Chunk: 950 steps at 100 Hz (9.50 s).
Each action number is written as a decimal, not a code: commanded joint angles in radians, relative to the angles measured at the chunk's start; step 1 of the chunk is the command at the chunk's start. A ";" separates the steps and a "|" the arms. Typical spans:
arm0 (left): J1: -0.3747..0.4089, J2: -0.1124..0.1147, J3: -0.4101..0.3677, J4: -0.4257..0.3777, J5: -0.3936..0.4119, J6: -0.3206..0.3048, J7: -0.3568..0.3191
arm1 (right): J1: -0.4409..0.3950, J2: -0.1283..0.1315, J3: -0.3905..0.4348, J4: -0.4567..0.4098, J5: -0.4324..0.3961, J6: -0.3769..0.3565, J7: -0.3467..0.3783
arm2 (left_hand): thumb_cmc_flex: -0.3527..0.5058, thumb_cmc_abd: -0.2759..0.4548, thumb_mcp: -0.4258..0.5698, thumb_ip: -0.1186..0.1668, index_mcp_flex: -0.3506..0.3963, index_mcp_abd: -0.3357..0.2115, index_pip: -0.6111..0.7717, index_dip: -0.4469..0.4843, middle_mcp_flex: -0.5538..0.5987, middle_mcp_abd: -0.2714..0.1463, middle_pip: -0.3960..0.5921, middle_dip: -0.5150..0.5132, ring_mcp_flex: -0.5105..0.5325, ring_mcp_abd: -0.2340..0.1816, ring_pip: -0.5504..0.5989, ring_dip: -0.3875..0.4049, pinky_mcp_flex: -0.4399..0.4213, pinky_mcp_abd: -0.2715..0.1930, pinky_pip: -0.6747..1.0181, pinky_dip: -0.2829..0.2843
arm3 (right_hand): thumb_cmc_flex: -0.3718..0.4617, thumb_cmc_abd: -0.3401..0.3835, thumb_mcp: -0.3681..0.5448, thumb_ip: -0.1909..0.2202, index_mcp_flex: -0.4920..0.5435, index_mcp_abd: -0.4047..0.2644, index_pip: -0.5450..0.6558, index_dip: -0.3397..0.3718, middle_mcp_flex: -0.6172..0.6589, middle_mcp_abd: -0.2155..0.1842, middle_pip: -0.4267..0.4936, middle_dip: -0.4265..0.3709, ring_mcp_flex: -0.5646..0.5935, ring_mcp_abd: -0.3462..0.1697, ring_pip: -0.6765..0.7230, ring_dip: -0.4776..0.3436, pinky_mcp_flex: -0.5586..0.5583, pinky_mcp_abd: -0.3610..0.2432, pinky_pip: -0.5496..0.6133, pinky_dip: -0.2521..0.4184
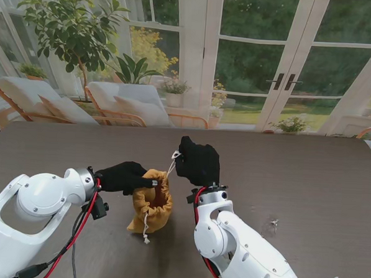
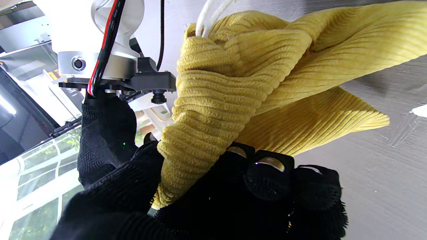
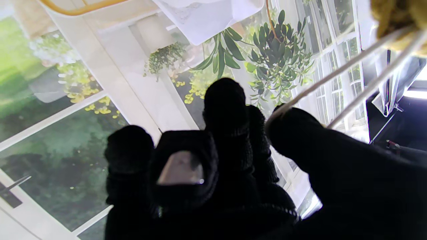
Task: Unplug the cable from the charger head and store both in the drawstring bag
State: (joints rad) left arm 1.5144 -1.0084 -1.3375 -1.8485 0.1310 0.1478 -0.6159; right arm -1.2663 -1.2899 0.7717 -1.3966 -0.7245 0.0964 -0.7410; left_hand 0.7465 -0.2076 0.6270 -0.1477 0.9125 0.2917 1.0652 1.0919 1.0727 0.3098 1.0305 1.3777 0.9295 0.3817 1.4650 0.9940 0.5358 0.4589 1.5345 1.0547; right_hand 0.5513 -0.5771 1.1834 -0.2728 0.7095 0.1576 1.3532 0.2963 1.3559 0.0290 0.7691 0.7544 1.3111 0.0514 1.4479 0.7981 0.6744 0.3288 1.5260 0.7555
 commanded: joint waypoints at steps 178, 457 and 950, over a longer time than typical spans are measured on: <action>0.152 -0.061 -0.061 -0.094 0.089 -0.020 0.280 | 0.004 0.087 0.060 -0.166 -0.173 -0.015 0.174 | 0.084 -0.121 -0.125 0.012 -0.202 0.028 -0.191 -0.279 -0.219 0.084 -0.367 -0.323 -0.250 0.127 -0.504 -0.139 -0.253 -0.039 -0.178 -0.103 | -0.077 -0.088 0.217 0.100 0.066 -0.031 0.063 0.247 0.094 0.029 0.242 0.052 0.008 -0.144 0.147 0.092 0.470 -0.142 0.205 0.017; 0.223 -0.117 0.245 0.070 0.440 0.050 0.690 | -0.012 0.107 0.071 -0.264 -0.117 0.113 0.407 | 0.154 -0.449 0.078 -0.058 -0.100 -0.231 -0.314 -0.509 -0.208 -0.032 -0.197 -0.057 -0.138 -0.048 -0.270 -0.104 -0.135 -0.080 -0.093 -0.102 | -0.056 -0.080 0.186 0.112 0.080 -0.044 -0.007 0.278 0.093 0.049 0.202 0.042 0.008 -0.158 0.158 0.094 0.473 -0.148 0.218 0.008; 0.421 -0.212 0.072 -0.167 -0.148 -0.352 0.936 | 0.009 0.117 0.082 -0.200 -0.125 0.095 0.429 | 0.410 -0.300 0.118 -0.001 -0.023 -0.121 -0.188 -0.436 -0.150 0.046 -0.272 0.170 -0.155 0.058 -0.217 -0.023 -0.209 -0.031 -0.123 0.049 | -0.050 -0.054 0.157 0.107 0.066 -0.056 -0.025 0.295 0.091 0.047 0.178 0.050 0.009 -0.163 0.158 0.091 0.471 -0.153 0.207 -0.002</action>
State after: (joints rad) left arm 1.9368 -1.2104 -1.2684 -2.0081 -0.0118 -0.2030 0.3287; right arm -1.2507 -1.1708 0.8542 -1.5910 -0.8468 0.1971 -0.3216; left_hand 1.0431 -0.5420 0.7275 -0.2199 0.8776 0.3068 0.8035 0.6265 0.9176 0.3538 0.7456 1.5130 0.7506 0.4062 1.2246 0.9658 0.3207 0.4511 1.3698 1.0801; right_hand 0.4799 -0.6317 1.3226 -0.1942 0.7700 0.1051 1.3263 0.5694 1.3769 0.0035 0.9593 0.7954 1.3131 0.0264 1.5666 0.8732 0.6744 0.2028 1.6823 0.7554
